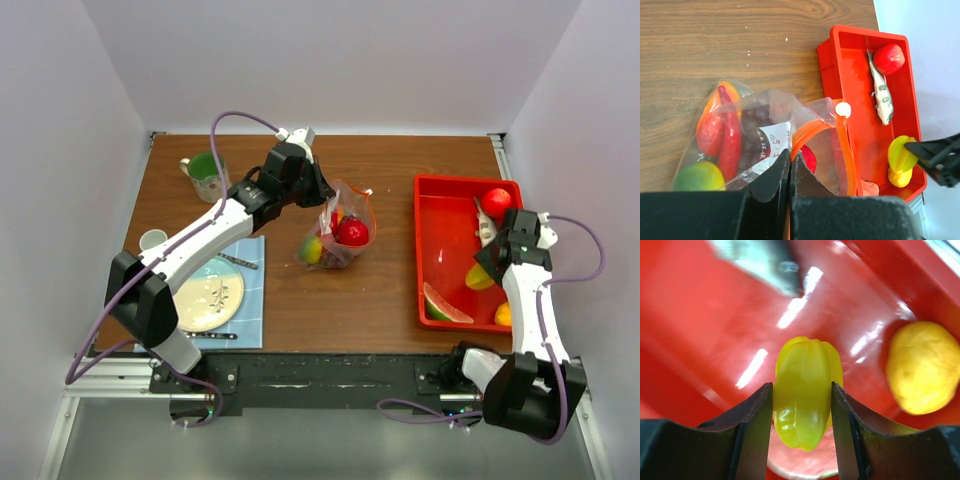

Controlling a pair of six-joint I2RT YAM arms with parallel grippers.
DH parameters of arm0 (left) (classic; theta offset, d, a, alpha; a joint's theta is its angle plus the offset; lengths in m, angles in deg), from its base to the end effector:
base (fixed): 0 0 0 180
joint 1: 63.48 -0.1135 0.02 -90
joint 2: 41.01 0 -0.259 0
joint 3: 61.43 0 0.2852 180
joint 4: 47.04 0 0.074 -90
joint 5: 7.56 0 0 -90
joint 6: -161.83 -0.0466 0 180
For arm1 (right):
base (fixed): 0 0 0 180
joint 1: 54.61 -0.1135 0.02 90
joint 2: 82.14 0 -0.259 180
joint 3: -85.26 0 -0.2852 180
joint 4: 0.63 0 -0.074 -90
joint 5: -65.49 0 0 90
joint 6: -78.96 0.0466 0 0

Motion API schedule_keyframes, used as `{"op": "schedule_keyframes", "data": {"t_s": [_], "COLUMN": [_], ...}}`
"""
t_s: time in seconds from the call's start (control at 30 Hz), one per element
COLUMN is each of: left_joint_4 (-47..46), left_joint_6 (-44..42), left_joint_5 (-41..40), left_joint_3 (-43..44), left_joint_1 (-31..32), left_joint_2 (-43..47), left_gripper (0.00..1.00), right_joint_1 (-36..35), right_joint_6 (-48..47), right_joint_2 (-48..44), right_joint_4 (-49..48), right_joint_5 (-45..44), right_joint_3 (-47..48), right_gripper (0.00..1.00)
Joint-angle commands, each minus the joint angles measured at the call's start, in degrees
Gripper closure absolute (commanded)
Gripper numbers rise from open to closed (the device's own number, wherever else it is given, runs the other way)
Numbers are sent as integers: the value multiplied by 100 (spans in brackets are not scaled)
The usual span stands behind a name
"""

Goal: Place the food in the zip-top bag and seal the zipper
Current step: Pick up the fake fruit from the bin, then place the fake fruit in the zipper food storage bag.

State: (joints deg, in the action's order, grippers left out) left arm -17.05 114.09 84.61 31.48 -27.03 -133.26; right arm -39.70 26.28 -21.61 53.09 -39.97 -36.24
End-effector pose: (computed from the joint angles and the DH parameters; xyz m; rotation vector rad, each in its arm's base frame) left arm 0.3372 -0.2512 0.3165 -0.0873 2.2019 -0.8499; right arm 0.2331 -0.0749 0.2306 1.1942 2.1986 -0.1832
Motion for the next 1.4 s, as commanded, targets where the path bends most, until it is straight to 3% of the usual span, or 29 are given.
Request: {"op": "schedule_keyframes", "data": {"t_s": [0.0,0.23,0.5,0.7,0.9,1.0,1.2,1.37], "left_joint_4": [-282,-317,-264,-220,-176,-176,-194,-193], "left_joint_6": [-51,-95,-139,-165,-174,-174,-148,-113], "left_joint_5": [2,46,46,2,-42,-33,-103,-419], "left_joint_3": [9,-9,-53,-114,-123,-132,-149,-176], "left_joint_1": [-41,-41,-41,-32,-41,-32,-41,-67], "left_joint_2": [-4,58,137,242,304,295,313,444], "left_gripper": [100,100,100,100,100,100,100,100], "right_joint_1": [-497,-3069,-5260,-5605,-5596,-5605,-5596,-5465], "right_joint_6": [-164,653,1040,1102,1163,1128,1058,1067], "right_joint_2": [-296,-51,1433,2540,2859,2929,2596,1982], "right_joint_4": [298,246,70,-45,-10,60,438,869], "right_joint_5": [843,615,-448,-537,-862,-906,-1230,-1811], "right_joint_3": [769,1982,3441,4057,4180,4329,4365,4094], "right_gripper": [98,96,95,88,40,29,13,11]}}
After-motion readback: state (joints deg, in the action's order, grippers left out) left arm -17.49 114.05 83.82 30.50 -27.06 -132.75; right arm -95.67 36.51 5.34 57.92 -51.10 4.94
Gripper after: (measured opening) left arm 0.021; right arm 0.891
